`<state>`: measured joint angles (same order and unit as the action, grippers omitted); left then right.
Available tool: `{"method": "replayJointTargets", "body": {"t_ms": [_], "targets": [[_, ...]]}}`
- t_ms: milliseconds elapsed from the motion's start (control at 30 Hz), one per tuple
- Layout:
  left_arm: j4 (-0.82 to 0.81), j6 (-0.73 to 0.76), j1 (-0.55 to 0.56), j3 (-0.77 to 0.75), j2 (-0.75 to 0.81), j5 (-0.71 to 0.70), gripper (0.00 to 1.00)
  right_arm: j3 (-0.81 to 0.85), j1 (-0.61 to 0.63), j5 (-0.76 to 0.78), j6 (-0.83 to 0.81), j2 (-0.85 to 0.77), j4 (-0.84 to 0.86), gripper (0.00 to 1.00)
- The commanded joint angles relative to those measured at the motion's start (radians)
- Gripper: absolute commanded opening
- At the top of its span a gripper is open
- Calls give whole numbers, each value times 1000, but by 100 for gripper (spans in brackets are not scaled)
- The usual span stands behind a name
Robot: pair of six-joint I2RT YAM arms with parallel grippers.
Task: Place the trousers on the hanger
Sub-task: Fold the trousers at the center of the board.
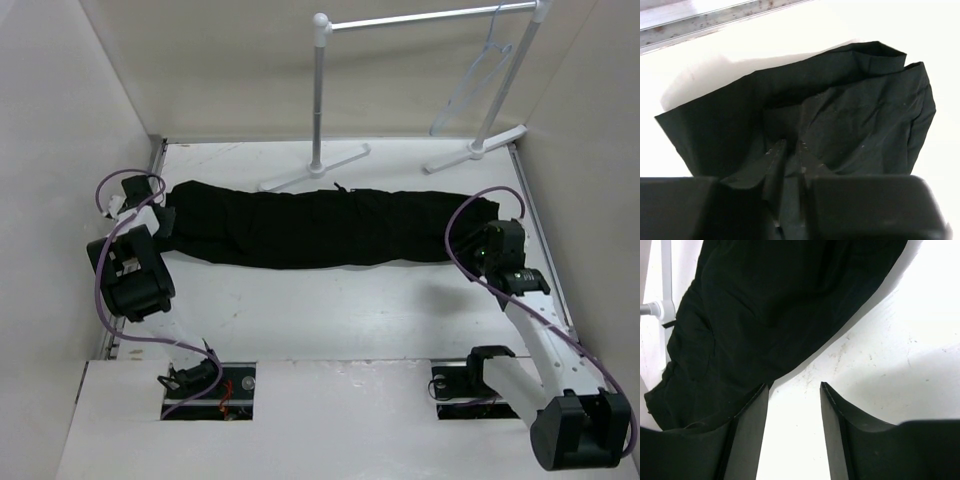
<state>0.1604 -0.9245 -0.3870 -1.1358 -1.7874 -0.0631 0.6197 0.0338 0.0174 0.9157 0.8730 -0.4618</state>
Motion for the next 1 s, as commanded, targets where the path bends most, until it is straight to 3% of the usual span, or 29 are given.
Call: {"method": "replayJointTargets", "body": {"t_ms": [0,133,533,767,867,967], "targets": [[-21,15,3,-55,2,-17,8,2,10,-11,-12,11,61,54],[-18,13,6,-32,94,-50,1,-8,10,-14,-9,44,95,59],[83,58,-20,112,482,-119,1,28,30,-46,-15,167,170,66],[67,111,-62,274,485,-211,5,100,47,-83,-11,238,169,69],[16,101,-89,309,444,-213,10,112,73,-80,-9,233,160,69],[10,90,-117,300,437,-195,35,112,82,-73,-9,209,153,70]]}}
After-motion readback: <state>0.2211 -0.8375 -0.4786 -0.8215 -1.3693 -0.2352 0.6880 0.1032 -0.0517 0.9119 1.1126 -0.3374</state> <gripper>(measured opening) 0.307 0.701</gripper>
